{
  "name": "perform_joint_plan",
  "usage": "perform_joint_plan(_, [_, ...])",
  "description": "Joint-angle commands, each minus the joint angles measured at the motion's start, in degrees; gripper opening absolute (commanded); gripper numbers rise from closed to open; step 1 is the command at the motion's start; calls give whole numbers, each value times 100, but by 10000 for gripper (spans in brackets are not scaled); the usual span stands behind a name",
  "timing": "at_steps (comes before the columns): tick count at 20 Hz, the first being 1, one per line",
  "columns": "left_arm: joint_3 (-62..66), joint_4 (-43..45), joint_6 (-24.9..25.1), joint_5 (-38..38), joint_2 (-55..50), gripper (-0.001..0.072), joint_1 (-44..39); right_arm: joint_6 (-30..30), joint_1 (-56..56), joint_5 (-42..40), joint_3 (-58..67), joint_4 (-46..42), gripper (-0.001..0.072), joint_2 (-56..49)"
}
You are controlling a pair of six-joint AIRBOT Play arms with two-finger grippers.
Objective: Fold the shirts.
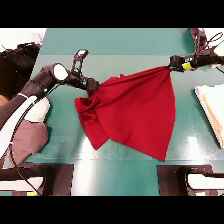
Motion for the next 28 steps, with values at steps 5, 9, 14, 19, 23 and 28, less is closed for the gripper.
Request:
perform_joint_plan(5, [817,2,-66,-1130,48,502,721,-2,-94,732,1252,74,424,-715])
perform_joint_plan(9, [247,31,22,-2236,516,502,1412,-245,-398,1121,734,72,411,-98])
perform_joint_plan(14, [-1869,-584,219,-1665,1023,502,1392,-385,-713,1023,-669,79,410,946])
perform_joint_plan(19, [-2874,-1836,1097,-817,1021,502,1392,-385,-728,693,-1425,79,410,1528])
perform_joint_plan(23, [-3025,-2142,1373,-455,1016,501,1390,-382,-728,730,-1434,264,410,1550])
perform_joint_plan(28, [-3029,-2116,1375,66,1016,502,1080,-382,-710,629,-1434,529,410,1552])
